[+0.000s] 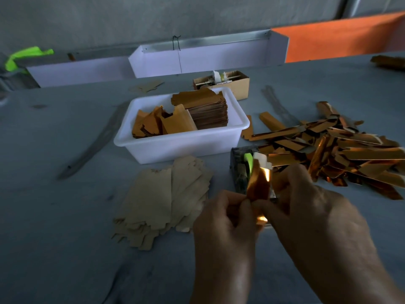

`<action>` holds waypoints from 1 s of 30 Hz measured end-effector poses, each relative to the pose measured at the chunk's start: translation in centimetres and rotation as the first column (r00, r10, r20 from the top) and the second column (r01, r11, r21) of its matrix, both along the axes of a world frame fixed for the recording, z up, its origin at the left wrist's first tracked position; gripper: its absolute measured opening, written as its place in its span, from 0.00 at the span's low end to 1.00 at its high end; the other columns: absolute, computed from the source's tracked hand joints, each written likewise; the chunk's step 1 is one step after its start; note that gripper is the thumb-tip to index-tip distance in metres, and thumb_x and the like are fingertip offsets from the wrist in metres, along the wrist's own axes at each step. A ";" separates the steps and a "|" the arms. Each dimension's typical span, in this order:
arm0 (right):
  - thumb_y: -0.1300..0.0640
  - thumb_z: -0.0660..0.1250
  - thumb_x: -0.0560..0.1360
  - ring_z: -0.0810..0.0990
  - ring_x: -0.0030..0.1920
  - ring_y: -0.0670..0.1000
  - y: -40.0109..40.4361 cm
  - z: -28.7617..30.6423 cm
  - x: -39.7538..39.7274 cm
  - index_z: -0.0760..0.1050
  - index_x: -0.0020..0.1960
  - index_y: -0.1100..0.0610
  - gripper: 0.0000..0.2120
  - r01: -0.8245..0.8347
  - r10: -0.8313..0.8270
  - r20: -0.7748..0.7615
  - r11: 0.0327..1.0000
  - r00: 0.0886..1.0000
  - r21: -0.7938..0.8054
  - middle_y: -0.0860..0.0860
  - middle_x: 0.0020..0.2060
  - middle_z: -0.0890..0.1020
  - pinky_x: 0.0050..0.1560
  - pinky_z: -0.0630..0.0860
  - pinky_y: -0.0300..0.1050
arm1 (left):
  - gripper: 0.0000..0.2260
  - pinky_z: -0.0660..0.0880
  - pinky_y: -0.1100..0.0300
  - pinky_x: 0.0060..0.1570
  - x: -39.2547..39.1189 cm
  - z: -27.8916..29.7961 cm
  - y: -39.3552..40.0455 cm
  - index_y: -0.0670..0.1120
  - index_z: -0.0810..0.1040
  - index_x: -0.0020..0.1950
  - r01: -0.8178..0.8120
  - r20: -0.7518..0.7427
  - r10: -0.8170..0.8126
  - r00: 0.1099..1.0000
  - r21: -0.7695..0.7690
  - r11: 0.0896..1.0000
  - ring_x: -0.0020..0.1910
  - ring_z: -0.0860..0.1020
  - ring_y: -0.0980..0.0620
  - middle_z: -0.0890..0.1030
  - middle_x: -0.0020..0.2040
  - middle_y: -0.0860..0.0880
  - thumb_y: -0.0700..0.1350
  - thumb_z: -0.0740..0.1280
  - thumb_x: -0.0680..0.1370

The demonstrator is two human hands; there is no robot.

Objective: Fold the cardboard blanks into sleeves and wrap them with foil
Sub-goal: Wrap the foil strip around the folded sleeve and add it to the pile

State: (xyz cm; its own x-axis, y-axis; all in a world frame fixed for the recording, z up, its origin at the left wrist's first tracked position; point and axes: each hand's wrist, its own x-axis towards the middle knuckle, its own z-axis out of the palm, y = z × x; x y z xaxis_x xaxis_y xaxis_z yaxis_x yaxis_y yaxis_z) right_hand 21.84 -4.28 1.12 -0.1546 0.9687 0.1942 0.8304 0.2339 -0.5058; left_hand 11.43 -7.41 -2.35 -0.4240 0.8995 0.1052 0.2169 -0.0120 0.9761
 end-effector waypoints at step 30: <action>0.58 0.63 0.77 0.75 0.42 0.48 5.9 -2.7 5.4 0.69 0.63 0.66 0.17 0.193 -0.317 -0.782 0.948 0.537 -0.251 0.62 0.47 0.75 0.34 0.70 0.39 | 0.24 0.62 0.54 0.67 -8.2 -3.8 1.7 0.45 0.67 0.67 -0.447 -0.856 -0.207 0.474 -0.437 0.780 0.71 0.63 0.44 0.69 0.69 0.44 0.60 0.53 0.79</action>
State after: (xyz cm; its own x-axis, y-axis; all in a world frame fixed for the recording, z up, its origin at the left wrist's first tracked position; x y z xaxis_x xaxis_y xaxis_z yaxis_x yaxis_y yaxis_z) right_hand 27.25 1.65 -1.53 0.2638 0.9645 -0.0117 0.0754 -0.0327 -0.9966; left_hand 3.22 -5.71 -6.12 -0.5238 0.8518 -0.0008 0.8483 0.5217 0.0908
